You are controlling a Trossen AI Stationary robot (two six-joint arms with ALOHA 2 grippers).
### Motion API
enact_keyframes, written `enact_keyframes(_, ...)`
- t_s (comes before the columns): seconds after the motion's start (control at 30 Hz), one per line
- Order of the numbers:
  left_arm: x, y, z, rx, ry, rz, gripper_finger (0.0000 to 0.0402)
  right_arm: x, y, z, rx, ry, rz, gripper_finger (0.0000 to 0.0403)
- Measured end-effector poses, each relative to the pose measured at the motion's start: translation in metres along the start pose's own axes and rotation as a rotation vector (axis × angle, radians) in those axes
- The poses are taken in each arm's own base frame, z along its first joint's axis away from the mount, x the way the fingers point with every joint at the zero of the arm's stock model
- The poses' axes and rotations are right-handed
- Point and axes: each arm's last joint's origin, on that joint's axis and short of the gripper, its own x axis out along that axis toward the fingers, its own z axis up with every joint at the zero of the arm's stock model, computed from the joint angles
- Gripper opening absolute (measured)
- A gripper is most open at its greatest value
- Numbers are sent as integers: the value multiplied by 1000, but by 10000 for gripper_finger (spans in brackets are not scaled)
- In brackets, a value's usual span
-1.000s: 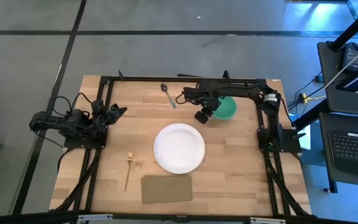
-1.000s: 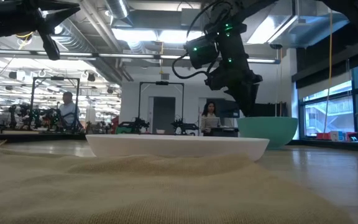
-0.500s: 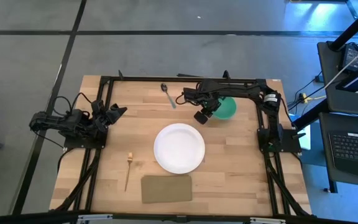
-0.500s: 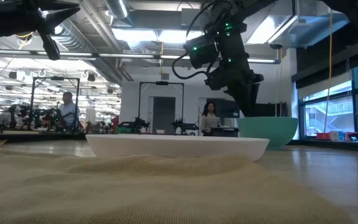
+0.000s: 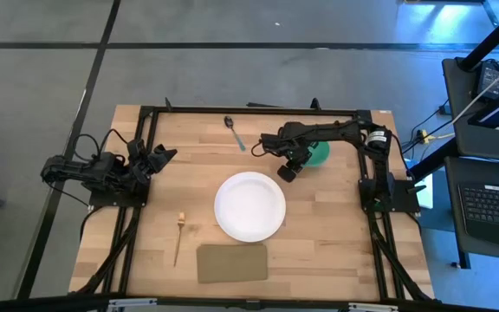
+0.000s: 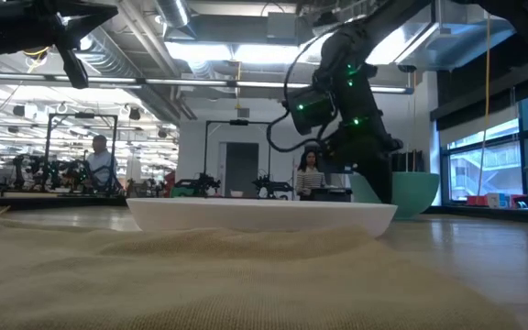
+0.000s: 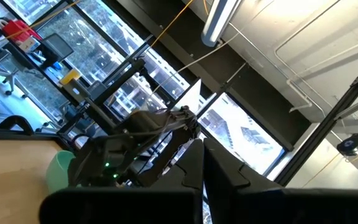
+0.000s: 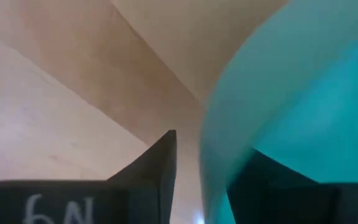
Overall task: Set table place
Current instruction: Put the blue bowl on top of the white plate
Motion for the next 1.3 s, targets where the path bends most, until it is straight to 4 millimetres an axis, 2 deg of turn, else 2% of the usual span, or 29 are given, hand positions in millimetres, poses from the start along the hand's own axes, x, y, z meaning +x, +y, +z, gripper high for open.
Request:
enact_keyframes(0.1, 0, 0, 0, 0, 0, 0, 8, 6, 2, -1, -30, -4, -2, 86)
enact_keyframes(0.23, 0, 0, 0, 0, -1, 0, 15, 3, 5, -3, -65, -23, -45, 21)
enact_keyframes(0.33, 0, 0, 0, 0, -1, 0, 17, -5, 9, -1, -82, -42, -59, 20)
enact_keyframes(0.5, 0, 0, 0, 0, -1, 1, 12, -31, 20, -2, -139, -95, -58, 19)
enact_keyframes(0.73, 0, 1, -1, 5, 5, 10, 2, -82, 42, -11, -212, -256, -28, 17)
enact_keyframes(0.87, 0, 1, -1, 7, 1, 23, 10, -107, 61, -23, -269, -319, -10, 19)
enact_keyframes(1.03, 0, 2, 0, 8, -12, 39, 17, -128, 96, -46, -378, -405, 39, 17)
enact_keyframes(1.3, 0, 2, 0, 8, -12, 40, 14, -135, 149, -89, -562, -503, 74, 19)
